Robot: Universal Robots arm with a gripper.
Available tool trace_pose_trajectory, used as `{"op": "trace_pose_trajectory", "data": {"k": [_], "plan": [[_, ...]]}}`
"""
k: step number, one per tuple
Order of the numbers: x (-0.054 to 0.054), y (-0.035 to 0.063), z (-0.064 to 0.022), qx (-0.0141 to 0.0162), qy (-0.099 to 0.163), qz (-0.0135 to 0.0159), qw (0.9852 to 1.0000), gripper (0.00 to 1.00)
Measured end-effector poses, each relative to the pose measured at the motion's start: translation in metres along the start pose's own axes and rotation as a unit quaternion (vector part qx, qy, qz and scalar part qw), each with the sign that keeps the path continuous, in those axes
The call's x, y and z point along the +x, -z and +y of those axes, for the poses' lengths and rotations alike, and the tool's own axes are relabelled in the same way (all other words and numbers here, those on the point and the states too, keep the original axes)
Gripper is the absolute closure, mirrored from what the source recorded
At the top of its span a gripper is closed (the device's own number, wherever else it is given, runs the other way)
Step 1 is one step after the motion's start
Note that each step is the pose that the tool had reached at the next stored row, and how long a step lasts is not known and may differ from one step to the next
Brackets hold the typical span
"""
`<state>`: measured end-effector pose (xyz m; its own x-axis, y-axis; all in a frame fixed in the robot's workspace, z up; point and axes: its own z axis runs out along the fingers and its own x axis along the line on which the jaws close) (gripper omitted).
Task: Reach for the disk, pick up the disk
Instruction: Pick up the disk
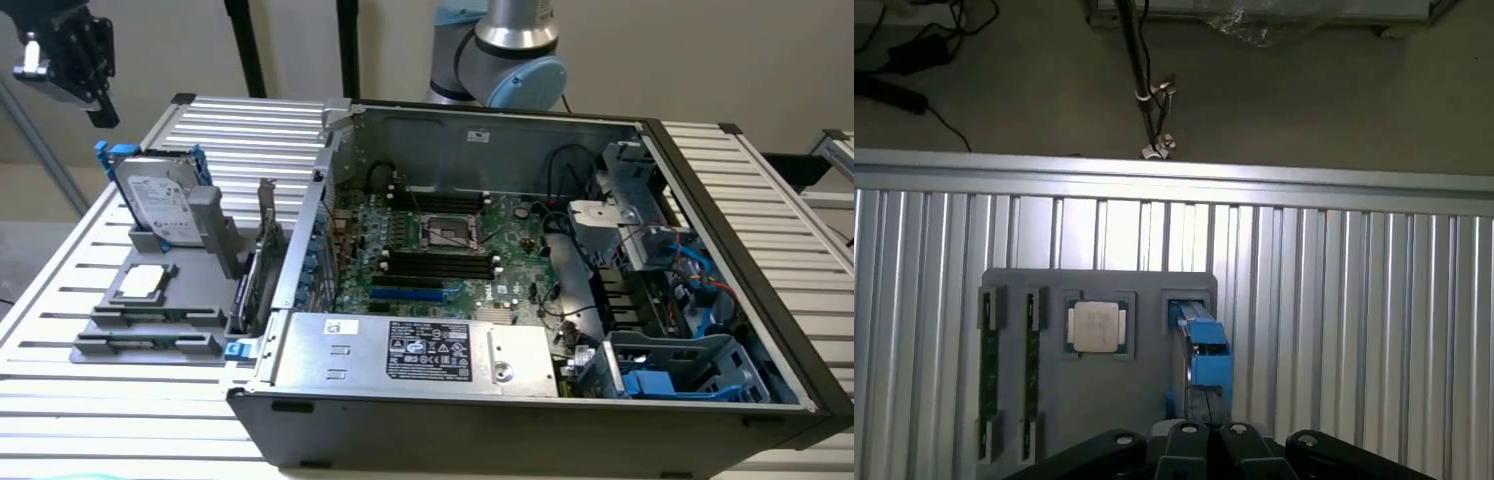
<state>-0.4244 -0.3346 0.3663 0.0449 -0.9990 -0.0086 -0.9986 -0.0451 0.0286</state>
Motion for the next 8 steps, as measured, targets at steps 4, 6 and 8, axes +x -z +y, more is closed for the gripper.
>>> {"op": "trace_pose_trajectory", "data": {"k": [4, 6, 8], "plan": [[-0.0002, 0.0, 0.0, 0.0, 0.002, 0.0001, 1.0, 0.82], [-0.0003, 0.0, 0.0, 0.0, 0.002, 0.0001, 1.0, 0.76], [-0.0003, -0.0001, 0.0, 0.0, 0.003, 0.0001, 1.0, 0.64]]}}
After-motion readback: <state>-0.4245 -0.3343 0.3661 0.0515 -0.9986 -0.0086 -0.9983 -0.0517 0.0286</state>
